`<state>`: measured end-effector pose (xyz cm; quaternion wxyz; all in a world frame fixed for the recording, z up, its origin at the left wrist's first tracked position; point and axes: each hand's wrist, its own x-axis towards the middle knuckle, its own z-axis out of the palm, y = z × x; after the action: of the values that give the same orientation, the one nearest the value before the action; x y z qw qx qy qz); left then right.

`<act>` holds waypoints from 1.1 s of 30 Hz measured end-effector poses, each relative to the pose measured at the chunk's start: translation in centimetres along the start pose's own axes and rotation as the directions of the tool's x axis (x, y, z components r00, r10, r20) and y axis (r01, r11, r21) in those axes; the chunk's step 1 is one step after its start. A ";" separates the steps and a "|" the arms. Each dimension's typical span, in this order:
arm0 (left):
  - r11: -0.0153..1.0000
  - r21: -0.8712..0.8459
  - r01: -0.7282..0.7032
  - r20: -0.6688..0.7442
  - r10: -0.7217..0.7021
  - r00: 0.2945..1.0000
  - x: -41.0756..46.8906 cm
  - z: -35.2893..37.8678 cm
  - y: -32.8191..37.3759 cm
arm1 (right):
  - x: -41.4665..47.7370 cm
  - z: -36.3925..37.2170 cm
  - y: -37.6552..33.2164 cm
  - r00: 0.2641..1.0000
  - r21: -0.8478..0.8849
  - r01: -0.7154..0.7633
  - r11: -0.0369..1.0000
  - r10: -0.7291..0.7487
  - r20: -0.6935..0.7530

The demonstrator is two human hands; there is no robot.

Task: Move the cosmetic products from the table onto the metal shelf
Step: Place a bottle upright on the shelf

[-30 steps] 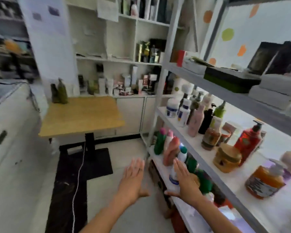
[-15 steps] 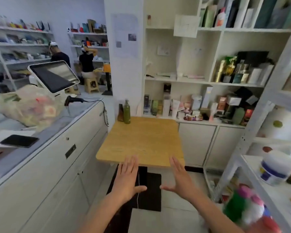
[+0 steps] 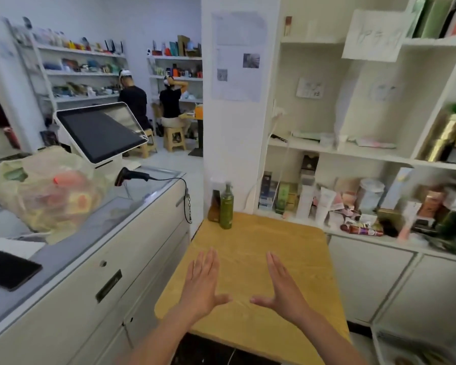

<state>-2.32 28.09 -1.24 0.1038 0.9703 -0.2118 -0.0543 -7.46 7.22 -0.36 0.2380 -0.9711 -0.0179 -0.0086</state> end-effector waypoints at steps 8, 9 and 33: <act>0.999 -0.033 -0.011 0.037 0.012 0.999 14.3 -1.4 -3.1 | 13.2 -0.8 2.0 0.999 0.013 -0.026 1.000 0.026 -0.019; 0.999 -0.031 -0.017 0.043 0.019 0.999 15.8 -1.3 -3.4 | 14.7 -0.6 2.4 1.000 0.009 -0.028 1.000 0.028 -0.009; 0.903 -0.415 0.109 -0.131 -0.178 0.975 45.0 2.3 -8.9 | 48.6 7.8 9.7 0.989 0.556 -0.139 0.820 0.088 0.119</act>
<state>41.62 16.55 -8.26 0.3155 0.9417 -0.1146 -0.0235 41.57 3.75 -10.54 0.5123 -0.8567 0.0277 0.0538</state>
